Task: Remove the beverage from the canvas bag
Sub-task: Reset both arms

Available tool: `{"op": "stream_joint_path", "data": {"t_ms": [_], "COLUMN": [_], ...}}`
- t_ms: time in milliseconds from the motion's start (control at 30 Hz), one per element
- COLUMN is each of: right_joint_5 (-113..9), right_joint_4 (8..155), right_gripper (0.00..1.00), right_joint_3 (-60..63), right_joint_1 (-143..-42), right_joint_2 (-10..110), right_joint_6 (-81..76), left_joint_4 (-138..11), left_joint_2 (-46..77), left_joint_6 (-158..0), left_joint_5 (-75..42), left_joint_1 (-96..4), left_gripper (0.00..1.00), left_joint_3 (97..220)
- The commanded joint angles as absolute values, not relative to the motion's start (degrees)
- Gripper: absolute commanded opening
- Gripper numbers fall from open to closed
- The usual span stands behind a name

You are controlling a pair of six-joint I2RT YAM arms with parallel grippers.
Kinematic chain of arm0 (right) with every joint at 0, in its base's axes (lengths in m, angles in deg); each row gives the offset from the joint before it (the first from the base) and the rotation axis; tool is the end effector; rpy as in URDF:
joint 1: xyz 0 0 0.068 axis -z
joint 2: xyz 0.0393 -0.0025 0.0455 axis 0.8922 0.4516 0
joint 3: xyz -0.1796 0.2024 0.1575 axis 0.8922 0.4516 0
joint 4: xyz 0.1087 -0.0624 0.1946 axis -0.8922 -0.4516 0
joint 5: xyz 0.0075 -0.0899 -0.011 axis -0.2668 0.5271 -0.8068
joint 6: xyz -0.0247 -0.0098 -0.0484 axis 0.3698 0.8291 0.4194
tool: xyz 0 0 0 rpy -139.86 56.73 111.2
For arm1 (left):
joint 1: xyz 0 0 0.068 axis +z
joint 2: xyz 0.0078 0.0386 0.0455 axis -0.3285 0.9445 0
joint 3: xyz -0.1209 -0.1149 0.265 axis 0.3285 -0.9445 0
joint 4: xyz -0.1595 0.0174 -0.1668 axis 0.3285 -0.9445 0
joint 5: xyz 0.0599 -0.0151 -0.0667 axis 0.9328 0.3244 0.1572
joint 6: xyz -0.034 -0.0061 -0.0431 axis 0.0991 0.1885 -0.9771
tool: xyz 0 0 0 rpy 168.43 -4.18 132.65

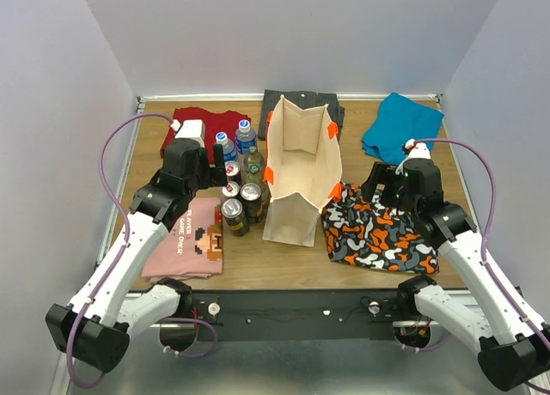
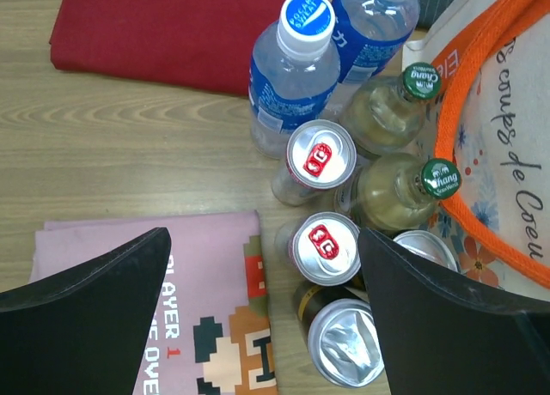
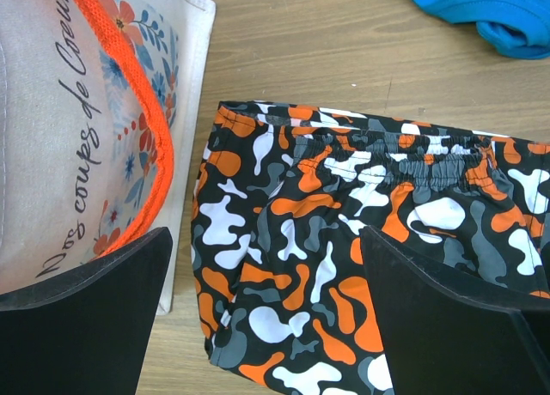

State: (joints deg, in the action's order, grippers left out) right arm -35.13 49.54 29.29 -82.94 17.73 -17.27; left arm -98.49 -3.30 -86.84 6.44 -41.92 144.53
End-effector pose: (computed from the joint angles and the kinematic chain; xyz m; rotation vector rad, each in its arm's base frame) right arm 0.1196 0.0363 0.3377 0.1321 2.1550 0.2378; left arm 0.1499 -0.0525 0.3755 -0.0880 2.1047 -0.1655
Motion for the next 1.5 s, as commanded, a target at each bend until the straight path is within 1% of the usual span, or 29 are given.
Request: {"op": "stream_joint_path", "data": {"t_ms": [0, 100, 333, 400, 467, 500, 933, 1267, 1467], "right_joint_5": [-33.5, -32.9, -32.0, -31.4, -31.1, -30.9, -28.9, -27.5, -23.6], "right_joint_4": [50.3, 50.3, 50.2, 50.1, 50.0, 50.0, 49.6, 49.0, 49.5], "right_gripper": [0.99, 0.99, 0.99, 0.99, 0.99, 0.99, 0.99, 0.99, 0.99], "right_joint_3": [29.8, 29.7, 29.8, 29.8, 29.7, 29.7, 29.8, 29.4, 29.4], "right_joint_1": [-82.9, -83.0, -82.9, -82.9, -83.0, -82.9, -82.9, -82.9, -82.9], "right_joint_2": [18.0, 18.0, 18.1, 18.1, 18.3, 18.3, 19.8, 21.0, 21.9], "right_joint_6": [-18.0, -18.1, -18.0, -18.0, -18.1, -18.1, -18.6, -19.0, -20.1], "left_joint_4": [-97.2, -98.0, -97.2, -98.0, -101.1, -102.1, -102.9, -103.3, -103.0], "left_joint_2": [-0.8, 1.0, 0.8, 1.6, 2.9, 4.0, 0.1, -1.4, -1.2], "left_joint_6": [-83.5, -83.4, -83.4, -83.4, -83.6, -83.8, -82.6, -82.1, -82.0], "left_joint_5": [-3.8, -7.3, -12.8, -17.7, -25.5, -26.0, -23.5, -21.6, -21.5], "left_joint_1": [-35.7, -31.9, -25.8, -23.8, -21.9, -21.9, -21.7, -21.7, -21.7], "left_gripper": [0.99, 0.99, 0.99, 0.99, 0.99, 0.99, 0.99, 0.99, 0.99], "left_joint_3": [148.2, 149.8, 150.7, 151.6, 154.8, 155.7, 159.0, 157.9, 157.2]}}
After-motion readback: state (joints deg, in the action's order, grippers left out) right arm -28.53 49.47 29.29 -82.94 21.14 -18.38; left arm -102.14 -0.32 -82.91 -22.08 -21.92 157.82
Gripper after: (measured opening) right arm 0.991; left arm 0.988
